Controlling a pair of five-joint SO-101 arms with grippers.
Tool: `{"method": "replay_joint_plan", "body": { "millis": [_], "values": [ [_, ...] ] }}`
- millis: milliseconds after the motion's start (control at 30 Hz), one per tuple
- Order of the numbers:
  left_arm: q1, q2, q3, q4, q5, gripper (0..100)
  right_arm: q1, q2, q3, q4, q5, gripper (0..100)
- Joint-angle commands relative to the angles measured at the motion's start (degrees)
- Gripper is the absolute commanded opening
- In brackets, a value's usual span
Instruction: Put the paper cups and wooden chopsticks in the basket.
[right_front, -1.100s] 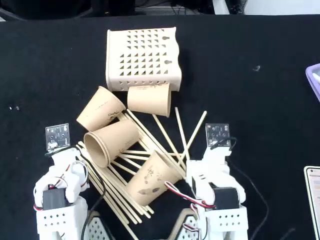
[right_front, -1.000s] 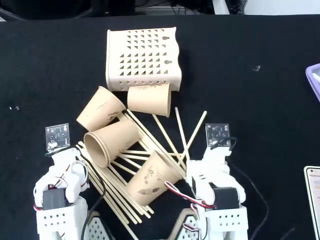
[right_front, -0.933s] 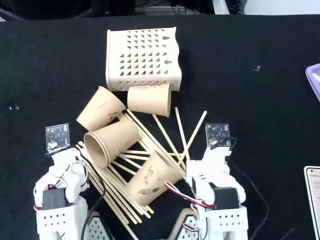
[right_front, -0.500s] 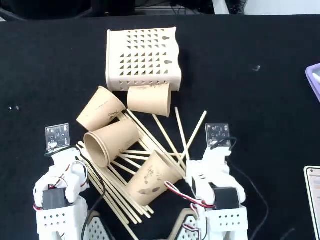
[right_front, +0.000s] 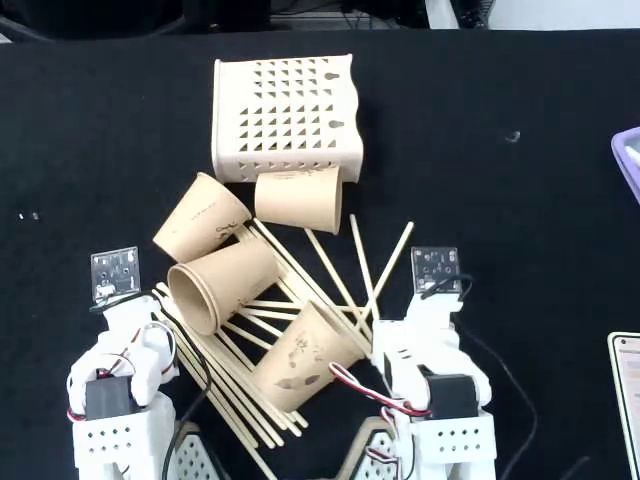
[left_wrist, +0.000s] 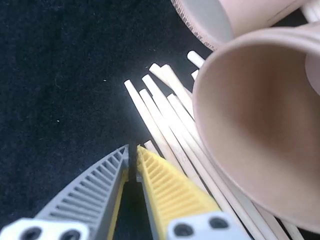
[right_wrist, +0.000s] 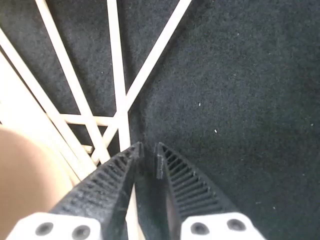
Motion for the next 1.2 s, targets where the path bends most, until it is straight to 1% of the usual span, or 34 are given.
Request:
{"method": "replay_joint_plan", "body": {
  "millis": [0,633,800,1033,1100,1167],
  "values": [
    [-0.48,0.0,1.19,0.26,0.09,3,0.53,-5.41,-0.48,0.26,-0.35,5.4],
    [-0.48,0.0,1.19,0.26,0.09,3,0.53,-5.41,-0.48,0.26,-0.35,5.4],
    [1.19,0.0,1.19,0.26,0.09,3,0.35,-5.41,-0.48,0.26,-0.44,5.4],
    [1.1,0.0,1.19,0.26,0.09,3,0.35,-5.41,-0.48,0.26,-0.7,5.4],
    [-0.84,0.09,1.27,0.26,-0.35,3,0.35,-5.41,-0.48,0.26,-0.7,5.4],
    [-5.49,0.0,0.66,-0.35,-1.85,3,0.35,-5.41,-0.48,-0.18,-0.26,5.7]
  ]
}}
